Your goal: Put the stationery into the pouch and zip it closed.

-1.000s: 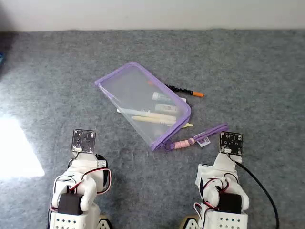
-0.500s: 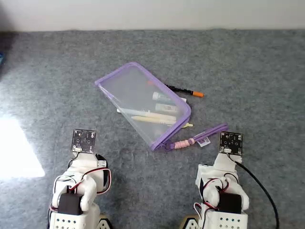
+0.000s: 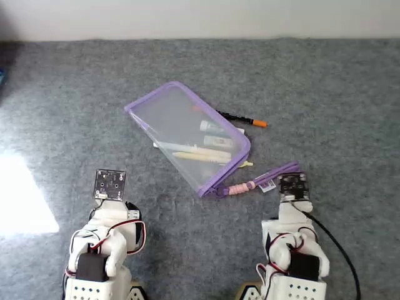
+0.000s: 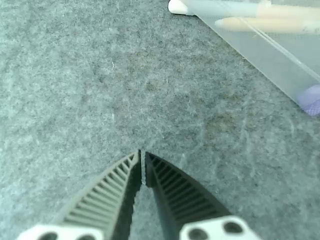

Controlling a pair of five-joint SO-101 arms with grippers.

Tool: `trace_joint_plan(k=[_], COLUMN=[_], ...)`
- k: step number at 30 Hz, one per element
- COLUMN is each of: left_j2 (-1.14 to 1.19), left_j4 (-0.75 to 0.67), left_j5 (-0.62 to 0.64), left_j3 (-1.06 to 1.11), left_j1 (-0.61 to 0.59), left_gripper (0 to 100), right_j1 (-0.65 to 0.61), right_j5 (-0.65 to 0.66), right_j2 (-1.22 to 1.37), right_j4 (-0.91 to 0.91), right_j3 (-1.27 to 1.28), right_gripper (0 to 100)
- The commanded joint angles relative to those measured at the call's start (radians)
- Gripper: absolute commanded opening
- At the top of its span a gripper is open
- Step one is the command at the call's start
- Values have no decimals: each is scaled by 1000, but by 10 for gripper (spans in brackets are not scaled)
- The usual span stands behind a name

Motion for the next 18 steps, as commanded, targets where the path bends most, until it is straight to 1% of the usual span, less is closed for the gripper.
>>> trace_joint_plan(k=[1,2,3,4,6,7,8,10,12,15,18], left_j2=[-14,-14,-14,-14,-14,-14,-14,-14,-14,-14,-14], left_j4=[6,6,6,6,6,6,6,6,6,6,6], left_j5=[-12,-12,-12,-12,-12,-12,-12,-12,-12,-12,-12], left_j3=[-8,-8,-8,-8,-8,-8,-8,-8,-8,-8,-8], left_j1=[-6,-6,-6,-6,-6,-6,-6,-6,-6,-6,-6], left_gripper=[15,15,15,15,15,15,15,15,15,15,15], right_j1=[97,127,151,165,180,173,151,62,-10,-102,-182], right_j5=[522,629,669,641,531,512,519,511,479,456,427], right_j2=[-10,-10,-10,-10,-2,1,5,36,99,269,503], right_j4=[-51,-71,-88,-102,-105,-93,-61,-1,-4,-44,-54], right_j3=[9,9,6,-9,-64,-103,-143,-216,-276,-377,-522], right_gripper=[41,36,36,36,41,41,41,41,41,41,41])
